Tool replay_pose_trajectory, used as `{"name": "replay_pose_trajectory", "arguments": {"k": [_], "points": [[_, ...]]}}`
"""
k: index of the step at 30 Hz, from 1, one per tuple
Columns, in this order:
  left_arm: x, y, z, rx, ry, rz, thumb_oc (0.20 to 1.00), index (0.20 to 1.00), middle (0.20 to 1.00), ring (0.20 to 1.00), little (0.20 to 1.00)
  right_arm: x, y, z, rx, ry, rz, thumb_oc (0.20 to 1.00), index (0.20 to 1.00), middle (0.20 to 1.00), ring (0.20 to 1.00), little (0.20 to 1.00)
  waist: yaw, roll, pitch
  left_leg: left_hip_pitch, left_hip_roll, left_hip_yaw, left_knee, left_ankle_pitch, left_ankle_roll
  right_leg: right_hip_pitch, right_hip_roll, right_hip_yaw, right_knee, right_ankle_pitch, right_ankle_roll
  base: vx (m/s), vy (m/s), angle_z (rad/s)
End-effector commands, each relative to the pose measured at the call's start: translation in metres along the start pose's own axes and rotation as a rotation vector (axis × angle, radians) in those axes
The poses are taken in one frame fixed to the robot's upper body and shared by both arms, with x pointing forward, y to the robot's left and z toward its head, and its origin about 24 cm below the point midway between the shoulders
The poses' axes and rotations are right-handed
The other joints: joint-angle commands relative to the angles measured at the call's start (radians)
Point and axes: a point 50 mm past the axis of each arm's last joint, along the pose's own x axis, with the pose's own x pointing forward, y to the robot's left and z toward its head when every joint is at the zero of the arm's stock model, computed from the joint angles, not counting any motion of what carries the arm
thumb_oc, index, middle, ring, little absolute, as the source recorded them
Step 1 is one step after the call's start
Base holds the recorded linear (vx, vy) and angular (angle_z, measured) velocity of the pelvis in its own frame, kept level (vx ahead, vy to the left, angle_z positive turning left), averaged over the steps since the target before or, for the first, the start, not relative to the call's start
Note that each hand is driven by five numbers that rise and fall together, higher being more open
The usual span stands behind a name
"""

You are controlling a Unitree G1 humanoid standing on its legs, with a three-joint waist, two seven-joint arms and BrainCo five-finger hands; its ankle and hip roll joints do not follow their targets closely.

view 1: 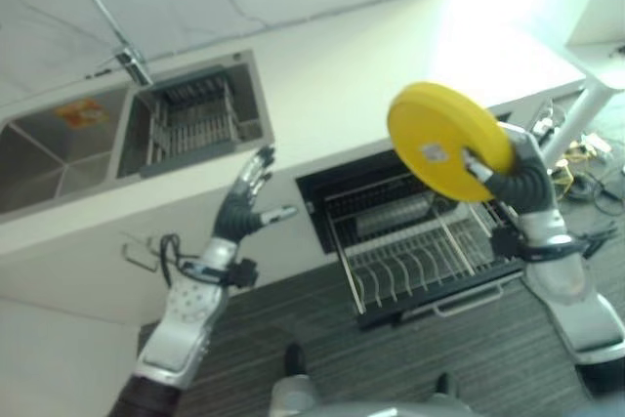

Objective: Place the dishes in the dishwasher.

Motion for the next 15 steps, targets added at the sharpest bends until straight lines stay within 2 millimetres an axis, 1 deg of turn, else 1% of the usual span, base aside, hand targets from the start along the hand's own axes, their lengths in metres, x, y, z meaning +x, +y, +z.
{"name": "replay_pose_trajectory", "arguments": {"k": [1, 2, 4, 6, 7, 9, 12, 15], "points": [[0.002, 0.011, -0.001, -0.117, -0.027, 0.044, 1.000, 1.000, 1.000, 1.000, 1.000, 0.014, -0.015, 0.022, -0.165, -0.220, -0.111, 0.200, 0.200, 0.200, 0.200, 0.200, 0.018, -0.056, -0.040, 0.028, 0.042, -0.030, 0.001, -0.084, -0.016, 0.019, -0.016, -0.076, 0.000, -0.048, 0.006, 0.03, 0.059, 0.05], [-0.007, 0.014, -0.023, -0.156, 0.057, 0.092, 1.000, 1.000, 1.000, 1.000, 1.000, 0.011, -0.011, 0.016, -0.239, -0.227, -0.085, 0.200, 0.200, 0.200, 0.200, 0.200, 0.025, -0.063, -0.045, 0.031, 0.037, -0.032, 0.001, -0.089, -0.015, 0.024, -0.017, -0.082, 0.000, -0.050, 0.008, 0.03, 0.027, 0.09], [-0.018, 0.017, -0.045, -0.150, 0.147, 0.134, 1.000, 1.000, 1.000, 1.000, 1.000, 0.009, -0.008, 0.008, -0.346, -0.244, -0.046, 0.200, 0.200, 0.200, 0.200, 0.200, 0.036, -0.073, -0.049, 0.034, 0.029, -0.043, 0.001, -0.095, -0.012, 0.029, -0.019, -0.088, 0.000, -0.050, 0.011, 0.05, 0.011, 0.13], [-0.032, 0.023, -0.062, -0.114, 0.213, 0.176, 1.000, 1.000, 1.000, 1.000, 1.000, 0.006, -0.006, -0.003, -0.404, -0.237, -0.007, 0.200, 0.200, 0.200, 0.200, 0.200, 0.050, -0.082, -0.053, 0.035, 0.025, -0.053, 0.001, -0.099, -0.009, 0.034, -0.020, -0.095, 0.000, -0.051, 0.013, 0.04, 0.006, 0.12], [-0.035, 0.024, -0.065, -0.097, 0.224, 0.188, 1.000, 1.000, 1.000, 1.000, 1.000, 0.005, -0.005, -0.006, -0.414, -0.236, 0.005, 0.200, 0.200, 0.200, 0.200, 0.200, 0.052, -0.083, -0.054, 0.035, 0.024, -0.056, 0.001, -0.100, -0.008, 0.035, -0.019, -0.096, 0.000, -0.051, 0.014, 0.03, 0.002, 0.08], [-0.046, 0.033, -0.072, -0.041, 0.229, 0.240, 1.000, 1.000, 1.000, 1.000, 1.000, -0.008, 0.001, -0.021, -0.459, -0.232, 0.050, 0.200, 0.200, 0.200, 0.200, 0.200, 0.064, -0.091, -0.055, 0.036, 0.022, -0.064, 0.001, -0.103, -0.005, 0.040, -0.018, -0.100, 0.000, -0.049, 0.018, 0.04, -0.018, 0.14], [-0.057, 0.037, -0.082, -0.012, 0.277, 0.236, 1.000, 1.000, 1.000, 1.000, 1.000, -0.021, 0.009, -0.034, -0.491, -0.215, 0.099, 0.200, 0.200, 0.200, 0.200, 0.200, 0.077, -0.100, -0.054, 0.038, 0.021, -0.076, 0.001, -0.107, -0.003, 0.046, -0.016, -0.104, 0.000, -0.049, 0.019, 0.03, -0.047, 0.14], [-0.068, 0.038, -0.092, 0.016, 0.335, 0.228, 1.000, 1.000, 1.000, 1.000, 1.000, -0.029, 0.015, -0.044, -0.495, -0.183, 0.149, 0.200, 0.200, 0.200, 0.200, 0.200, 0.084, -0.105, -0.055, 0.038, 0.019, -0.086, 0.001, -0.110, -0.002, 0.049, -0.012, -0.106, 0.000, -0.049, 0.021, 0.02, -0.040, 0.06]]}}
